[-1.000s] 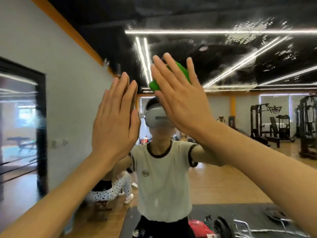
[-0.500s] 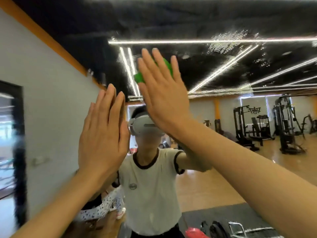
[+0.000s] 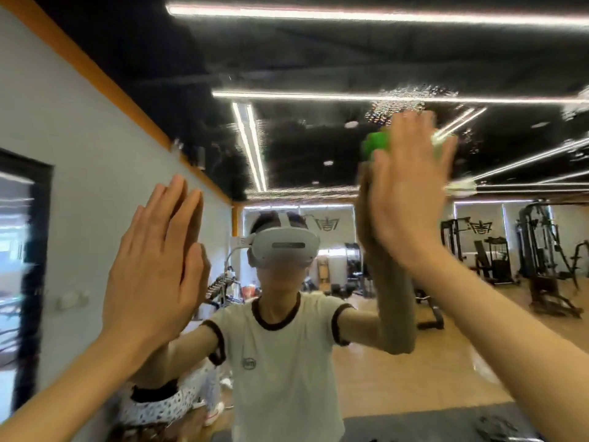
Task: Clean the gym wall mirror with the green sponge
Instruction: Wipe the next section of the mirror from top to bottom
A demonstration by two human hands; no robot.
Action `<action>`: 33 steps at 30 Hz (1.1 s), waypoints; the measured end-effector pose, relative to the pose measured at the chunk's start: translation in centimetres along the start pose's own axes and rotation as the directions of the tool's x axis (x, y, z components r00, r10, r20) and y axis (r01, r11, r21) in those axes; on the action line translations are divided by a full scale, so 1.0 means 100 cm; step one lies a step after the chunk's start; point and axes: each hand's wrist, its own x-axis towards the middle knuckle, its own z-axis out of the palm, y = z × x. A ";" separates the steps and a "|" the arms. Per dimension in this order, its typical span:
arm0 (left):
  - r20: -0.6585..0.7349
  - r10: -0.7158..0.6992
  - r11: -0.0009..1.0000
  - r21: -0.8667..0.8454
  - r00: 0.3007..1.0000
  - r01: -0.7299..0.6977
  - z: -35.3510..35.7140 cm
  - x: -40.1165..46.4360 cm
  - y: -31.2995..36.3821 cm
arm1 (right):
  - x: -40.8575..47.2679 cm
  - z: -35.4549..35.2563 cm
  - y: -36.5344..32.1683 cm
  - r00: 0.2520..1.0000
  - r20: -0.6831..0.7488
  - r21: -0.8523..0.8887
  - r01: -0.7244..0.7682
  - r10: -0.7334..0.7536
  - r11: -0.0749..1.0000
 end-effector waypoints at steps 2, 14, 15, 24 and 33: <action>-0.004 -0.007 1.000 -0.022 1.000 0.007 0.002 -0.001 -0.002 | -0.016 0.014 -0.039 0.943 0.063 0.023 0.326 -0.327 0.945; 0.015 -0.035 0.999 -0.021 0.999 0.035 -0.003 0.002 0.007 | -0.033 -0.007 0.035 0.999 0.002 -0.009 -0.037 0.037 0.999; 0.013 -0.022 0.999 -0.040 1.000 0.022 -0.002 0.006 0.018 | -0.043 -0.001 0.011 0.997 0.009 0.004 0.081 -0.081 0.997; 0.010 0.016 0.995 -0.100 1.000 -0.015 0.030 0.025 0.092 | -0.048 -0.014 0.076 0.942 0.132 0.007 0.311 -0.309 0.950; 0.024 0.030 0.999 -0.026 0.999 -0.029 0.034 0.025 0.092 | -0.037 0.004 0.009 0.989 -0.016 0.164 0.151 -0.150 0.975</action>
